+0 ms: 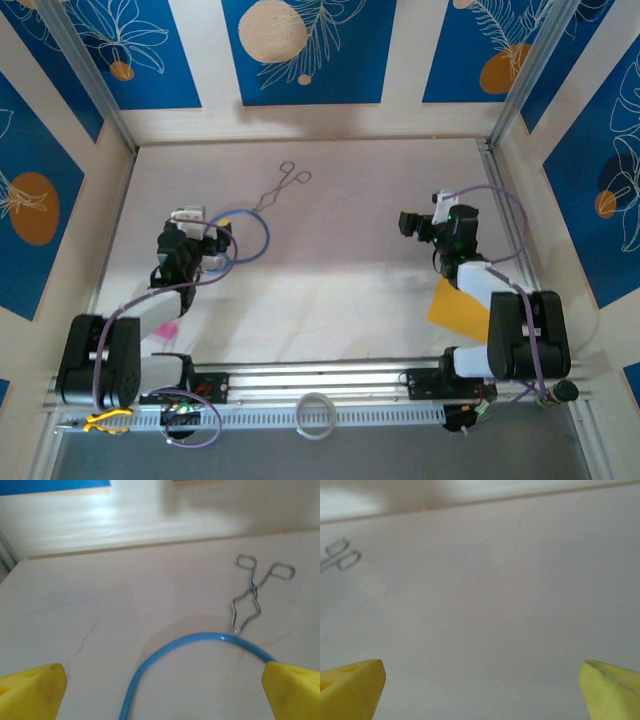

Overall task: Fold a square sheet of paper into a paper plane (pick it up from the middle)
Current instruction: Move the square sheet of paper to the center of the table.

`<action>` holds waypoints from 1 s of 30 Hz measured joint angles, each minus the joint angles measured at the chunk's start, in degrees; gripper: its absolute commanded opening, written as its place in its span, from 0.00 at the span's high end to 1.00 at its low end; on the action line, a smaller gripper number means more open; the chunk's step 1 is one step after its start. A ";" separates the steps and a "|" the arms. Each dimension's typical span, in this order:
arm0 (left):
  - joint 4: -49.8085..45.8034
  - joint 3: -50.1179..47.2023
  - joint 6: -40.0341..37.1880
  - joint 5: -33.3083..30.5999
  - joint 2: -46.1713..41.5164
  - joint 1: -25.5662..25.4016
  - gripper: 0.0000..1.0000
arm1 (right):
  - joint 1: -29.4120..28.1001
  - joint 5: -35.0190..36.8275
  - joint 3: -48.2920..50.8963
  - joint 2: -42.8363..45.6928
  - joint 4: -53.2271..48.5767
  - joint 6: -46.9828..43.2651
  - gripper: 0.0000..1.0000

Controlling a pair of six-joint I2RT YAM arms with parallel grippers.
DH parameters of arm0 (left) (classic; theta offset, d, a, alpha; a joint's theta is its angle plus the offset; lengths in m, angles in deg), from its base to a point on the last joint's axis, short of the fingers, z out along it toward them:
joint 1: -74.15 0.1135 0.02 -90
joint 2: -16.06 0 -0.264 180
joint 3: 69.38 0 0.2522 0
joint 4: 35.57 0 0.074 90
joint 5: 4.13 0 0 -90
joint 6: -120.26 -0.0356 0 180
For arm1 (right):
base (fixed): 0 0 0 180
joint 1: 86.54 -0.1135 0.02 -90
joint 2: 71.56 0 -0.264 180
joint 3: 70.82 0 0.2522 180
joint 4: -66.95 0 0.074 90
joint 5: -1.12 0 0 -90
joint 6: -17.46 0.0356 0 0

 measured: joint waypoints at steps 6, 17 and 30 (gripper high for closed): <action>-18.97 7.26 12.26 -1.01 -11.52 0.02 0.00 | 10.21 -2.10 -12.96 7.06 -25.75 15.69 0.02; -33.77 11.47 29.92 23.98 -8.00 -2.47 0.00 | 29.11 -15.43 -2.27 7.26 -47.45 29.22 0.13; -43.54 15.85 28.92 24.90 -6.38 -11.69 0.00 | 24.61 -11.41 -4.33 -2.62 -52.17 29.53 0.16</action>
